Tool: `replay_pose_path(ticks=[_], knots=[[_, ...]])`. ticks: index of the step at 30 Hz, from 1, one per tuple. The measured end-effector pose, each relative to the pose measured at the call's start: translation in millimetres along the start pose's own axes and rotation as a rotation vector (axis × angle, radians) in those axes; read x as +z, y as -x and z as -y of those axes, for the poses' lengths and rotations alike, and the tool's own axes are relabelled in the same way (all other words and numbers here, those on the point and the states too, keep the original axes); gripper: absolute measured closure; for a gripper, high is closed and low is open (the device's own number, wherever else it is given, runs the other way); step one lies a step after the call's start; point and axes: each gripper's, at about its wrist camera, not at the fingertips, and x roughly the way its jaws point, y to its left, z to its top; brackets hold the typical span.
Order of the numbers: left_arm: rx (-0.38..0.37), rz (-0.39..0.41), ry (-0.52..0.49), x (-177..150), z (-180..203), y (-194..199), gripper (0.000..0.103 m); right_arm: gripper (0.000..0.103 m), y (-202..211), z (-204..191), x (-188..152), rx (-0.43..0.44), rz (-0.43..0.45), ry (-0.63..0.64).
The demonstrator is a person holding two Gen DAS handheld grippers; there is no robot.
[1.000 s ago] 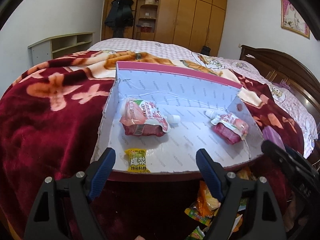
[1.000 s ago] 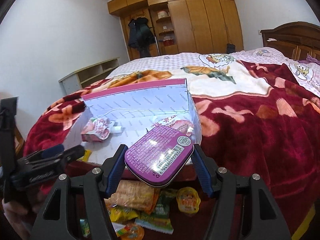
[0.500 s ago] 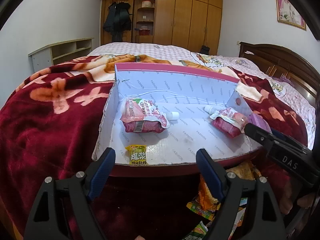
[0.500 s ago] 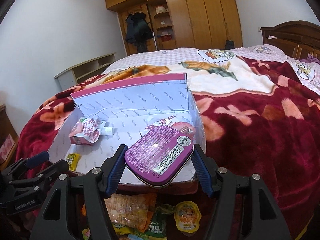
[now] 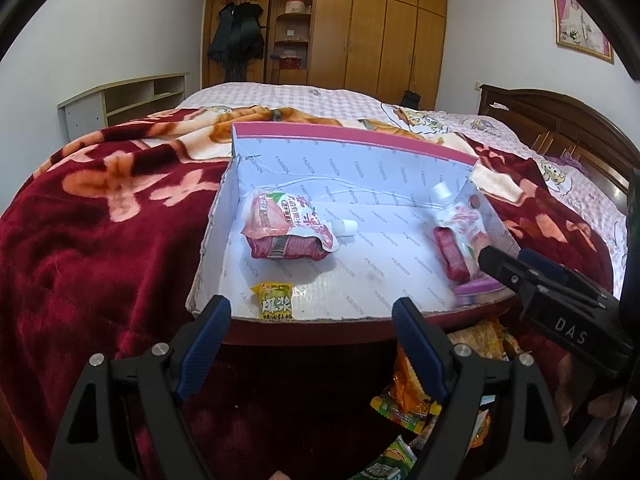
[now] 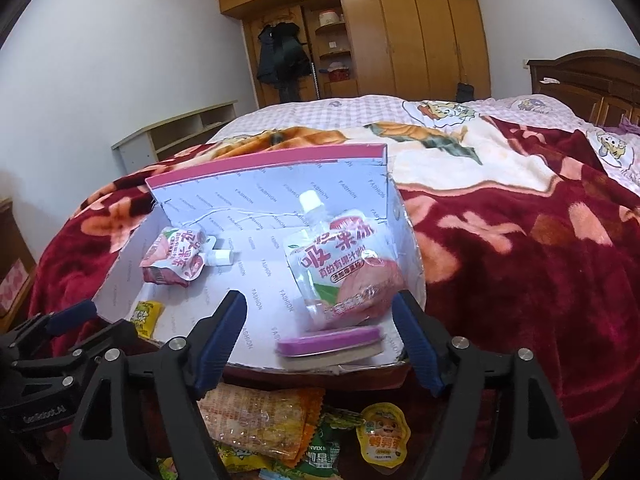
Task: Organize snacks
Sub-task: 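Open the right gripper to drop the pink tin in the box and withdraw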
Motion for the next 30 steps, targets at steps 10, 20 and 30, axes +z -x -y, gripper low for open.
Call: replay_pose_path(ticks=[10,20,30], knots=[[-0.005,0.016,0.002,-3.0,-1.4,14.7,0.017,0.026,21.6,0.6,-3.9,0.011,0.022,-0.021],[-0.019,0.011,0.000,-15.3,-3.4,32.9,0.017,0.026,50.2,-4.8,-16.2,0.026,0.041,-0.032],[-0.049,-0.023,-0.013,-38.8,1.2,45.5,0.017,0.026,73.3,-7.1,-38.3,0.029,0.037,-0.048]])
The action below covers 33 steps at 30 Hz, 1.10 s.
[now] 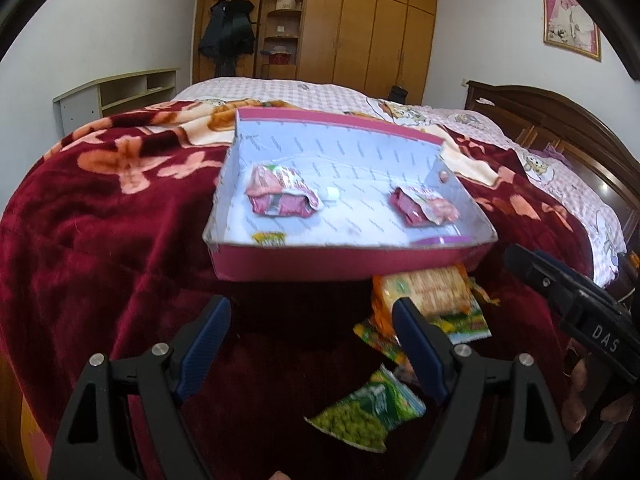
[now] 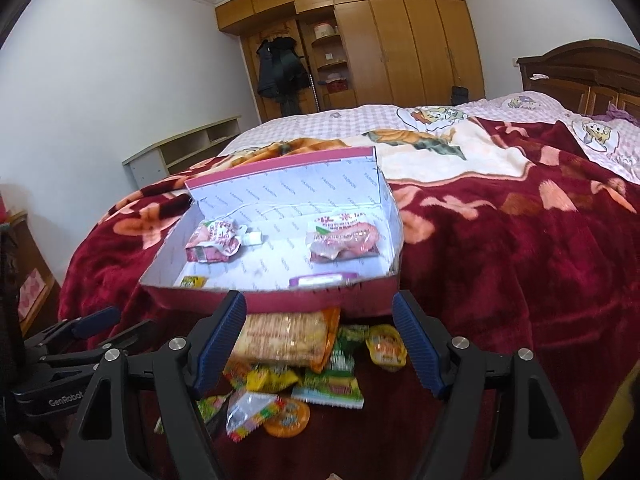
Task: Organize snacks
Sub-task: 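Open the right gripper to drop the pink tin in the box and withdraw, then grasp the green pea snack bag with the left gripper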
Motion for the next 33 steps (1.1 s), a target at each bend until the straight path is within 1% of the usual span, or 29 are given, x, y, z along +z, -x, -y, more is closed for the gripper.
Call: replay_pose_path(ticks=[4,9,19,21,24,28,33], knots=[[-0.017,-0.021,-0.032,-13.6,9.3,2.1,0.017,0.026,7.9,0.8,-9.5,-0.002,-0.005,-0.004],[-0.036,-0.044,-0.043,-25.8,11.8,1.1,0.017,0.026,16.2,3.0,-21.3,-0.024,-0.004,0.000],[-0.023,-0.087,-0.084,-47.2,18.8,-8.2,0.017,0.026,21.3,9.7,-44.2,-0.033,-0.042,-0.018],[-0.031,-0.096,-0.086,-51.4,20.2,-10.3,0.017,0.026,21.5,10.6,-50.1,-0.037,-0.054,-0.018],[-0.048,-0.095,-0.096,-56.6,24.5,-12.0,0.017,0.026,21.9,12.4,-61.5,-0.040,-0.072,-0.019],[-0.048,-0.083,-0.118,-60.6,30.7,-16.0,0.017,0.026,17.6,15.1,-75.3,-0.051,-0.101,-0.007],[-0.052,-0.084,-0.104,-65.2,33.3,-22.2,0.017,0.026,8.4,21.7,-89.0,-0.051,-0.145,-0.025]])
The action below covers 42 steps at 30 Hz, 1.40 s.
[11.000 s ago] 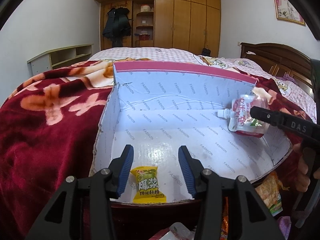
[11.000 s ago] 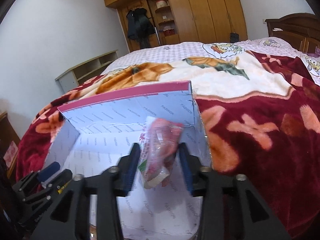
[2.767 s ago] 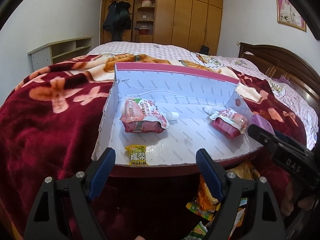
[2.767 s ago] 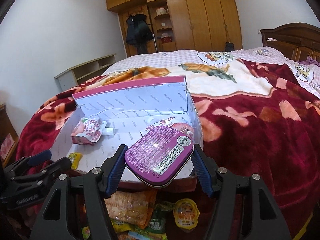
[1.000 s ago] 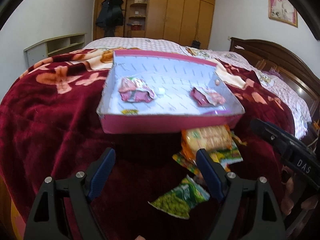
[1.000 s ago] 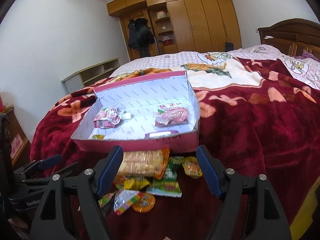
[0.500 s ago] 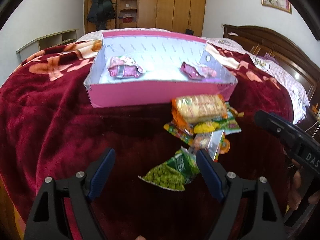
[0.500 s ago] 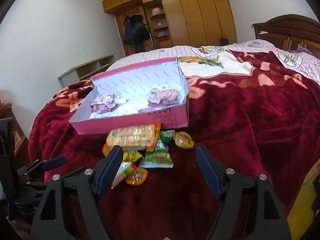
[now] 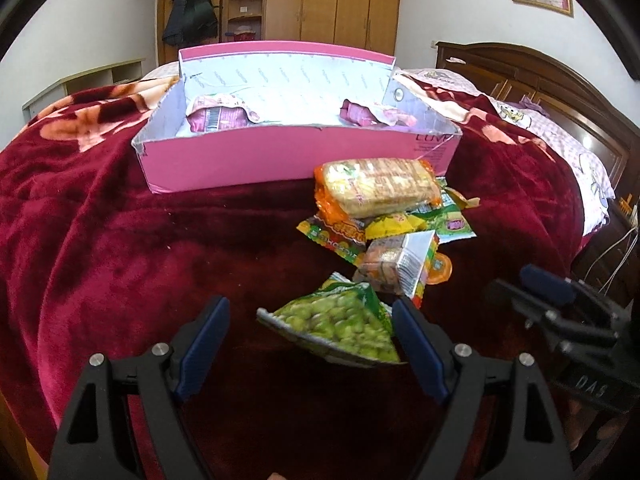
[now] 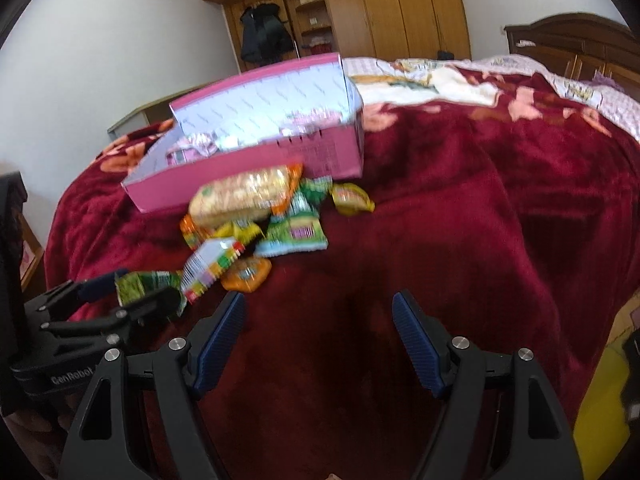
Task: Organize snacks
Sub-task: 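Grasp the green pea snack bag with the left gripper, then grasp the rainbow-striped candy packet with the right gripper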
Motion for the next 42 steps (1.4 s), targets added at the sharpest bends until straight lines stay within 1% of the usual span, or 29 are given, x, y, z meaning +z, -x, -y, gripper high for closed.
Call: replay_pose_path(ticks=[4,6,8,13,15,16,17,19,20,21,22,27,33,38,42], knots=[[0.002,0.003,-0.010,-2.0,3.0,-3.2,0.017,0.026,-0.4,-1.0,-5.1,-0.009,0.013,0.025],[-0.007,0.001,-0.017,-2.8,4.8,-5.0,0.020,0.026,-1.8,-1.5,-7.2,-0.010,0.012,0.029],[-0.013,-0.005,-0.022,-4.1,7.0,-6.9,0.022,0.026,-4.2,-0.4,-9.5,-0.007,0.014,0.026],[-0.006,-0.010,-0.011,-5.2,7.0,-10.0,0.023,0.025,-7.9,5.2,-11.0,0.011,0.015,-0.004],[-0.006,-0.003,-0.006,-5.3,6.3,-9.0,0.027,0.024,-8.7,4.5,-11.3,0.011,0.012,-0.003],[-0.009,0.001,-0.010,-5.5,6.5,-8.3,0.032,0.022,-9.1,3.7,-11.5,0.015,0.012,0.000],[-0.013,0.004,-0.017,-5.9,7.2,-7.6,0.034,0.020,-9.8,2.5,-11.8,0.021,0.010,0.006],[-0.014,0.013,-0.029,-6.6,8.5,-5.9,0.045,0.015,-11.1,-0.3,-12.8,0.025,0.008,0.019],[-0.015,0.015,-0.031,-6.9,9.2,-5.5,0.054,0.014,-11.6,-1.6,-13.0,0.025,0.008,0.025],[-0.019,0.016,-0.034,-7.2,9.4,-5.0,0.055,0.012,-12.0,-1.8,-13.3,0.033,0.011,0.026],[-0.018,0.018,-0.033,-7.2,9.5,-4.4,0.055,0.010,-12.8,-2.2,-13.4,0.039,0.013,0.028],[-0.014,0.037,-0.012,-6.3,3.2,0.8,0.057,0.010,-12.2,-3.0,-13.7,0.039,0.013,0.033],[0.046,0.079,0.041,-3.3,-17.1,9.3,0.059,0.010,-12.7,-8.4,-13.8,0.011,0.009,0.057],[0.085,0.092,0.102,-2.9,-39.0,10.7,0.059,0.010,-10.5,-10.5,-12.1,0.000,0.004,0.072],[0.118,0.095,0.135,-6.2,-50.9,7.9,0.059,0.011,-9.2,-13.9,-10.0,0.013,-0.004,0.077]])
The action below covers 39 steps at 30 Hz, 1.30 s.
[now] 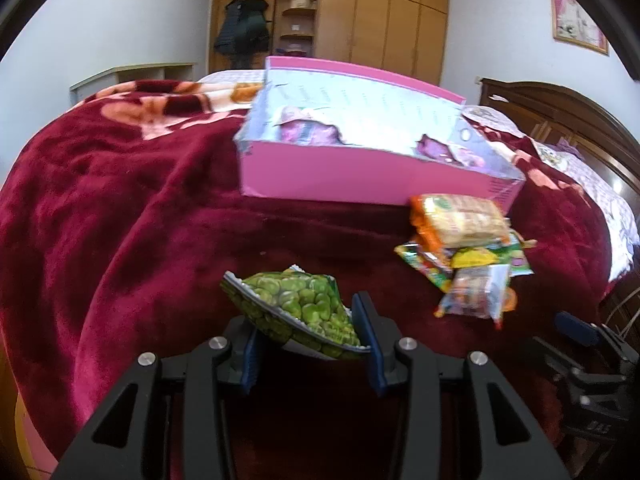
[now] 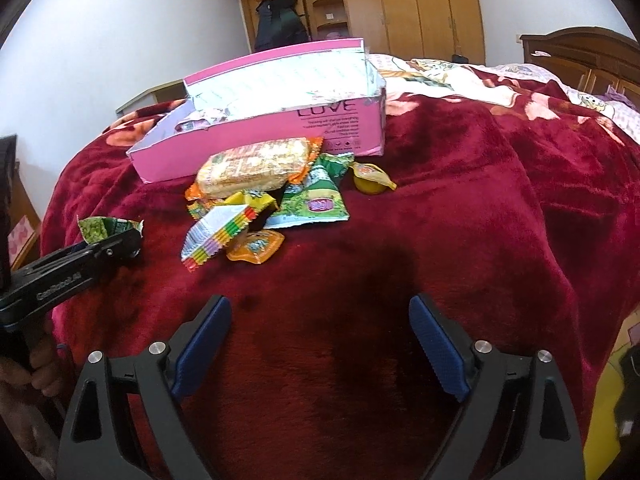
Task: Organize snacks
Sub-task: 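Grasp the rainbow-striped candy packet with the right gripper, then carry the green pea bag with the left gripper while the right gripper carries the striped packet to the box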
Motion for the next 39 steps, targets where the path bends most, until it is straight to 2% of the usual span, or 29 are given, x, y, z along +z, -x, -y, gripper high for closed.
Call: replay_pose_path(ticks=[6,11,14,16,18,32,34,39], knots=[[-0.005,-0.010,0.032,-4.0,-6.3,-4.9,0.059,0.021,10.2,-6.3,8.6,0.064,0.032,-0.030],[-0.012,-0.014,0.036,-5.9,-7.8,-6.8,0.059,0.025,9.0,-23.3,18.8,0.094,0.047,0.020],[-0.021,-0.014,0.043,-6.2,-9.0,-7.4,0.059,0.037,3.6,-35.5,23.1,0.099,0.039,0.053],[-0.023,-0.015,0.043,-6.9,-9.0,-7.9,0.059,0.051,-3.1,-41.1,25.9,0.114,0.023,0.059],[-0.023,-0.014,0.040,-7.9,-8.5,-8.0,0.059,0.055,-9.3,-44.3,27.8,0.132,0.003,0.051],[-0.063,-0.009,0.066,-9.5,-14.2,-7.0,0.059,0.055,-27.7,-56.0,33.1,0.075,-0.006,0.092],[-0.066,-0.009,0.068,-9.5,-14.3,-6.6,0.059,0.061,-27.1,-56.8,32.2,0.066,0.002,0.089],[-0.064,-0.008,0.066,-9.1,-14.1,-6.4,0.059,0.063,-20.9,-57.3,28.5,0.079,0.028,0.072]])
